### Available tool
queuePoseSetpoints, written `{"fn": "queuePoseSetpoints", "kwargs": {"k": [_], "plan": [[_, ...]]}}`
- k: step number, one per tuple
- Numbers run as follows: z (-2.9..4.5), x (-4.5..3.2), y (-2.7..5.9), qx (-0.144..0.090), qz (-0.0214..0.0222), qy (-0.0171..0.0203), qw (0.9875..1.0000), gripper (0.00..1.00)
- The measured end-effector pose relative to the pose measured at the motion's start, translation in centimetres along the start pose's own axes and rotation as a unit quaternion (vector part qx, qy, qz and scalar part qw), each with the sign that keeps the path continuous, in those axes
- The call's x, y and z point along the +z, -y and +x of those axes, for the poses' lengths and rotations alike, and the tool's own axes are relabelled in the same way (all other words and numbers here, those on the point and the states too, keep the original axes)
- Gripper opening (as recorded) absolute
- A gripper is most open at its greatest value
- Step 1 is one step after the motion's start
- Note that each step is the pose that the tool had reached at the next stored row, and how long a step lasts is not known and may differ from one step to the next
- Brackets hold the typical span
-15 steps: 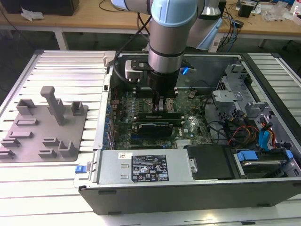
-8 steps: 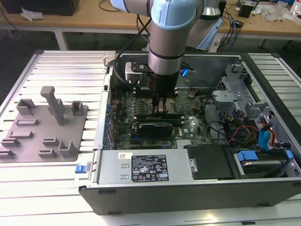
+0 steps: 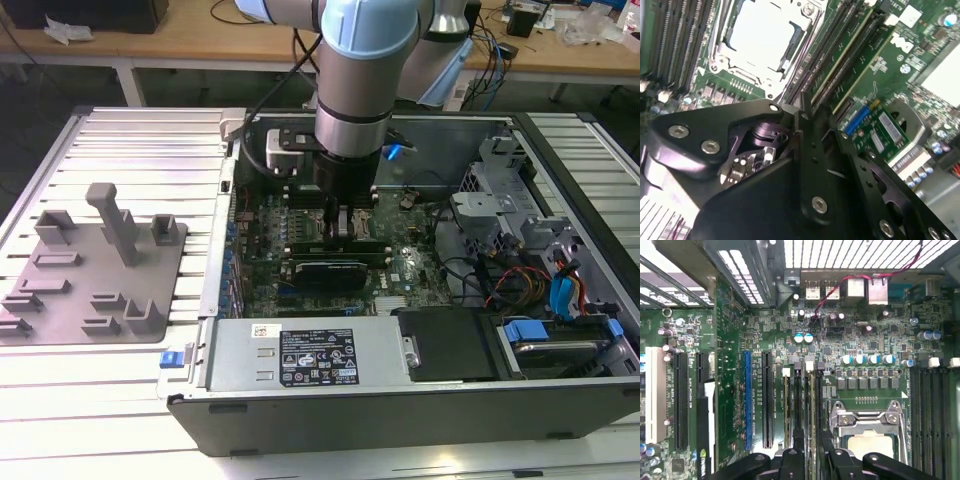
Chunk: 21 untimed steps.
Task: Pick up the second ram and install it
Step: 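Insert the second ram into the second slot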
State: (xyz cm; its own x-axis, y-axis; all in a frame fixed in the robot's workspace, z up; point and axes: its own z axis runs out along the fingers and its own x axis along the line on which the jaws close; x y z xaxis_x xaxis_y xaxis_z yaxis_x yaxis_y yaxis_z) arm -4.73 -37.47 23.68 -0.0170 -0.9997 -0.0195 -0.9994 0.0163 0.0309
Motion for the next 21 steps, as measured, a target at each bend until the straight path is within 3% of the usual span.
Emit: {"fn": "queuePoseSetpoints", "kwargs": {"k": [2, 5, 8, 12, 16, 17, 19, 21], "plan": [[-0.02, -1.2, -0.04, 0.0, 0.0, 0.0, 1.0, 0.24], [-0.05, -2.21, -0.06, 0.0, 0.0, -0.0001, 1.0, 0.24], [-0.04, -2.22, -0.03, 0.0, 0.0, -0.0003, 1.0, 0.24], [-0.06, -2.26, 1.58, -0.001, 0.0, -0.0003, 1.0, 0.24], [-0.07, -2.26, 1.63, -0.001, 0.0, -0.0003, 1.0, 0.24], [-0.07, -2.26, 1.64, -0.001, 0.0, -0.0003, 1.0, 0.22], [-0.07, -2.26, 1.66, -0.001, 0.0, -0.0003, 1.0, 0.08], [-0.07, -2.26, 1.68, -0.001, 0.0, -0.0003, 1.0, 0.08]]}}
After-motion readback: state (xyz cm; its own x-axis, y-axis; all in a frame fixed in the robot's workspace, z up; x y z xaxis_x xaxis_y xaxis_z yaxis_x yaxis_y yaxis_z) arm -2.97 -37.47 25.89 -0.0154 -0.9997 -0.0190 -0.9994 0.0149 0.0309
